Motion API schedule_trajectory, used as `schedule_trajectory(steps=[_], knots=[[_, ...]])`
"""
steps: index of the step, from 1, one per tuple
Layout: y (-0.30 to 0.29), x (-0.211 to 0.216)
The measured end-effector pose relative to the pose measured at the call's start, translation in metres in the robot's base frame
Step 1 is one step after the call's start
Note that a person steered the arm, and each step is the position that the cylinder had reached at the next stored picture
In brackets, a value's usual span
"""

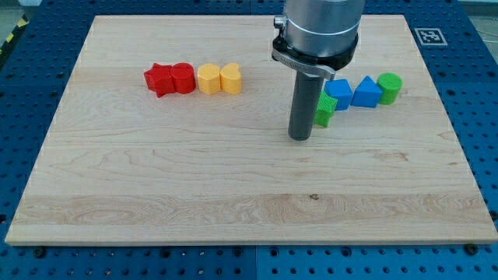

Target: Move your arm slightly down

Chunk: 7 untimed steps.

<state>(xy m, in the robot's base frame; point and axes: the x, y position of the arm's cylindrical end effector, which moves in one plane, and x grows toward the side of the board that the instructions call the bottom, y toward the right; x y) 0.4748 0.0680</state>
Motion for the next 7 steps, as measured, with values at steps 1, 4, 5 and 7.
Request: schedule_trajectory(steps=[1,4,5,7], knots=[[0.0,0.003],[0.0,0.004],[0.0,0.006],[0.008,0.024]])
